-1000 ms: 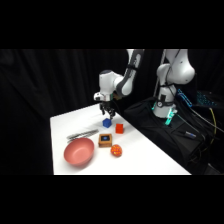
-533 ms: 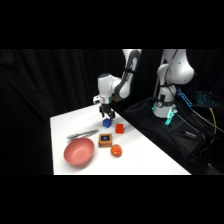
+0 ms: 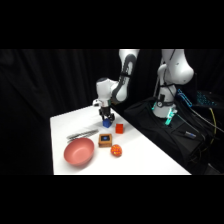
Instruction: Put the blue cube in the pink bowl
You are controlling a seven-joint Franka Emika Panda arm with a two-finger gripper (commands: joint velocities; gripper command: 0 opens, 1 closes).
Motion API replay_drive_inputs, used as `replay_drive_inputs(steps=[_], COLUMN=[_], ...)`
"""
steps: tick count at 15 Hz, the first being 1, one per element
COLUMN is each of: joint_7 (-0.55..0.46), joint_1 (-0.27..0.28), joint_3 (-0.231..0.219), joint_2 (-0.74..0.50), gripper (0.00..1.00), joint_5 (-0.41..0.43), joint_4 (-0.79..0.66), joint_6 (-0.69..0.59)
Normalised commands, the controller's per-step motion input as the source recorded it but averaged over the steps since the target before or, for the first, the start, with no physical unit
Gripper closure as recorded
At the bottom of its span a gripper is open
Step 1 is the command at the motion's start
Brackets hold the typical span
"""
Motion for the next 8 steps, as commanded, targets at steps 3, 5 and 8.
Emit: replay_drive_inputs(steps=[3, 5, 8], joint_7=[-0.13, -0.12, -0.1], joint_1=[-0.12, -0.114, -0.097], joint_3=[0.091, 0.074, 0.056], joint_2=[0.12, 0.07, 0.03], gripper=[0.25, 0.36, 0.71], joint_5=[0.063, 0.027, 0.0], joint_4=[0.09, 0.06, 0.03], joint_6=[0.12, 0.13, 0.13])
